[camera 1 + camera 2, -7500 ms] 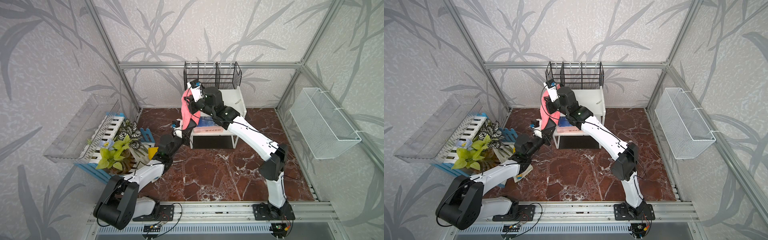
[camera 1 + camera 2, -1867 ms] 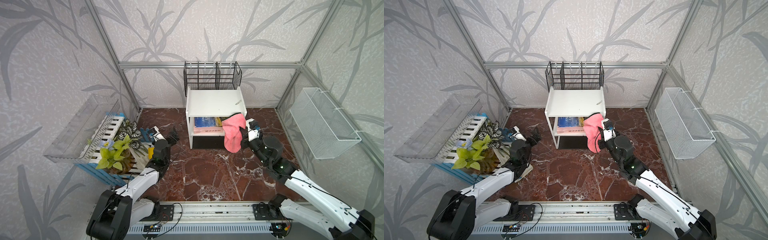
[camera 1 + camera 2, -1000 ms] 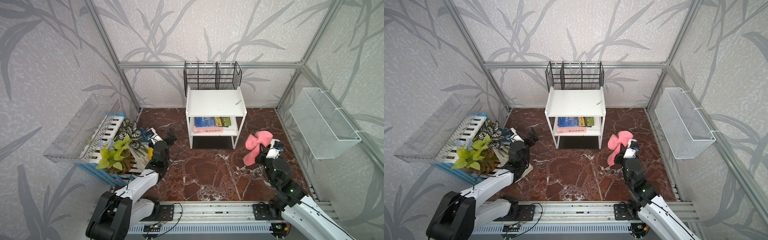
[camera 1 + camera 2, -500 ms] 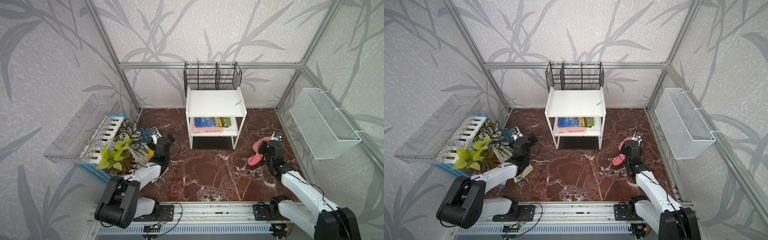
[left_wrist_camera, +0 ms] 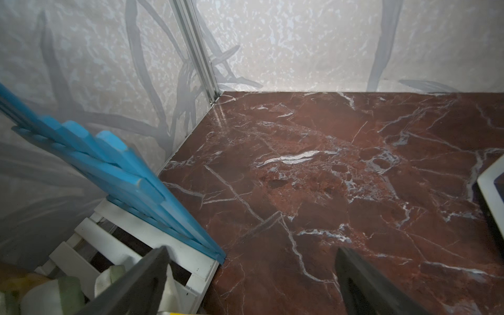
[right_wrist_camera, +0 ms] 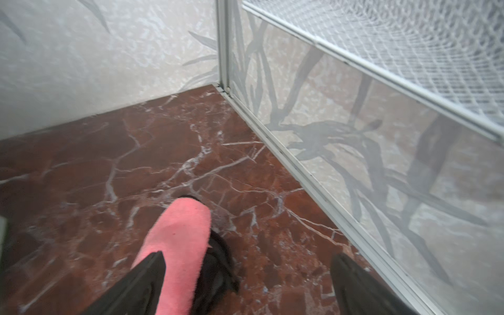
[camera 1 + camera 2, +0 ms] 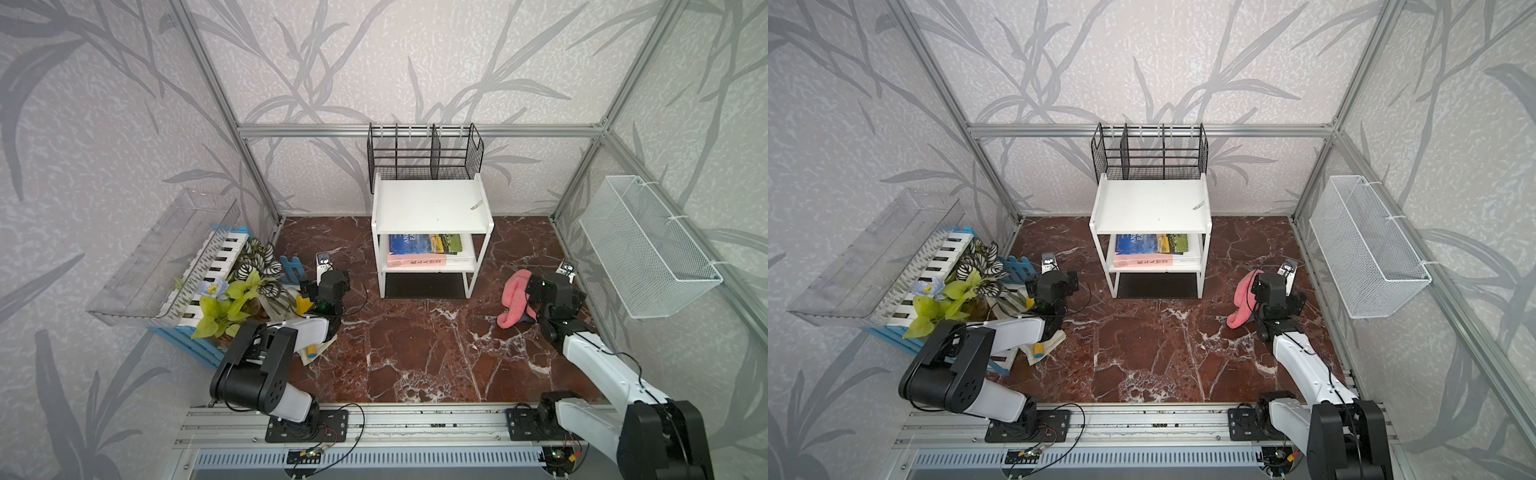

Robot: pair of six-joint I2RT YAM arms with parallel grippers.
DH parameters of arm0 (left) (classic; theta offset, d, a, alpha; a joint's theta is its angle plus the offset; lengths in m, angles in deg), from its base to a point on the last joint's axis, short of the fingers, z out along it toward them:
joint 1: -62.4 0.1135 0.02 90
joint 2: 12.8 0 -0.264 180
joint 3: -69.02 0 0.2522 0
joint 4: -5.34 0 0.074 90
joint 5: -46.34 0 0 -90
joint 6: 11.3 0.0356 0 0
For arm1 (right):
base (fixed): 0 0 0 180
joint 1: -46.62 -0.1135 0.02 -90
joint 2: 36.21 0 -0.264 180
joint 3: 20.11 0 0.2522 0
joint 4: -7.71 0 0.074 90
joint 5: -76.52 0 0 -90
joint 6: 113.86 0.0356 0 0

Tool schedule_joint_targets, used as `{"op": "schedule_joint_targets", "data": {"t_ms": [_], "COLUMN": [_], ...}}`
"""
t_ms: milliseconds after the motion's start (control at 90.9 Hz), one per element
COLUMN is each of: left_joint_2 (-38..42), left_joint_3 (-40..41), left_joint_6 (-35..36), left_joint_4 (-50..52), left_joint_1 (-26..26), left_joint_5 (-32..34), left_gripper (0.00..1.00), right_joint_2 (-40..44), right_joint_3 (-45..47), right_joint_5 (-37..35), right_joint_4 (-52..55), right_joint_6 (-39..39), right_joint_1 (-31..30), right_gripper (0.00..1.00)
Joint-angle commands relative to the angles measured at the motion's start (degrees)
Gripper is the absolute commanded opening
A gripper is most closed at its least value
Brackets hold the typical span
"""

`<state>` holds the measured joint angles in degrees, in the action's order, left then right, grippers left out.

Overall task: Wipe the bookshelf clean with a cloth
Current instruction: Place the cleaning item at the center of the board, then reset both arms

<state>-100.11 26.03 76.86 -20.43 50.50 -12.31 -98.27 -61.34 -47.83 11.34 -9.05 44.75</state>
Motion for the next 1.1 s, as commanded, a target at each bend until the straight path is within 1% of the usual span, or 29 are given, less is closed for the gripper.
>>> {"op": "schedule_joint_targets", "data": {"t_ms": [0,55,110,143,176,264,396,484,594,671,726,759,869,990,1089], "left_joint_2": [-2.78,-3.59,-4.20,-4.30,-3.86,-2.26,1.04,1.77,1.68,0.70,-0.26,-0.28,-0.20,-0.17,-0.02], "left_joint_3": [-0.78,-1.19,0.17,0.56,0.55,2.42,8.99,12.04,13.11,14.14,15.34,15.33,15.23,15.01,15.19], "left_joint_6": [3.95,4.62,5.39,5.16,4.14,2.73,3.26,3.51,3.31,3.10,3.12,3.08,3.01,2.56,2.55], "left_joint_4": [-4.70,-4.23,-8.36,-10.13,-9.06,-10.52,-19.89,-23.99,-25.91,-28.76,-31.62,-30.98,-30.62,-30.31,-30.51], "left_joint_1": [0.63,0.69,1.08,1.85,2.80,5.22,6.59,6.98,7.70,8.60,8.75,8.76,8.88,9.08,9.09], "left_joint_5": [-0.43,-0.81,-1.03,-2.23,-3.97,-9.16,-15.04,-16.95,-19.18,-21.47,-21.68,-21.73,-21.90,-21.56,-21.43], "left_gripper": [1.00,1.00,1.00,1.00,1.00,1.00,1.00,1.00,1.00,1.00,1.00,1.00,1.00,1.00,1.00], "right_joint_2": [-2.78,-4.84,-6.42,-7.52,-8.52,-10.25,-12.24,-12.81,-12.79,-12.03,-11.83,-11.92,-14.08,-20.52,-27.08], "right_joint_3": [3.10,4.70,6.20,6.74,6.97,5.48,6.02,6.16,6.30,7.47,9.28,9.88,9.27,6.76,6.81], "right_joint_5": [-2.86,-2.91,-2.40,-1.45,-0.35,2.42,6.17,8.66,11.51,15.41,19.47,21.43,21.72,23.17,26.14], "right_joint_4": [-5.63,-10.44,-14.89,-17.63,-19.45,-18.93,-24.27,-25.73,-25.94,-27.03,-30.94,-33.83,-35.87,-36.85,-43.82], "right_joint_6": [-0.73,-1.04,-1.51,-1.96,-2.60,-3.56,-5.97,-7.39,-8.78,-7.06,-6.36,-7.23,-7.97,-8.69,-10.77], "right_joint_1": [1.63,1.75,1.85,1.98,2.16,2.30,2.31,2.31,2.31,2.31,2.31,2.31,2.30,2.31,2.05], "right_gripper": [0.99,0.99,0.99,0.99,0.99,0.99,0.99,0.99,0.99,0.99,0.99,0.99,0.99,0.99,0.99]}}
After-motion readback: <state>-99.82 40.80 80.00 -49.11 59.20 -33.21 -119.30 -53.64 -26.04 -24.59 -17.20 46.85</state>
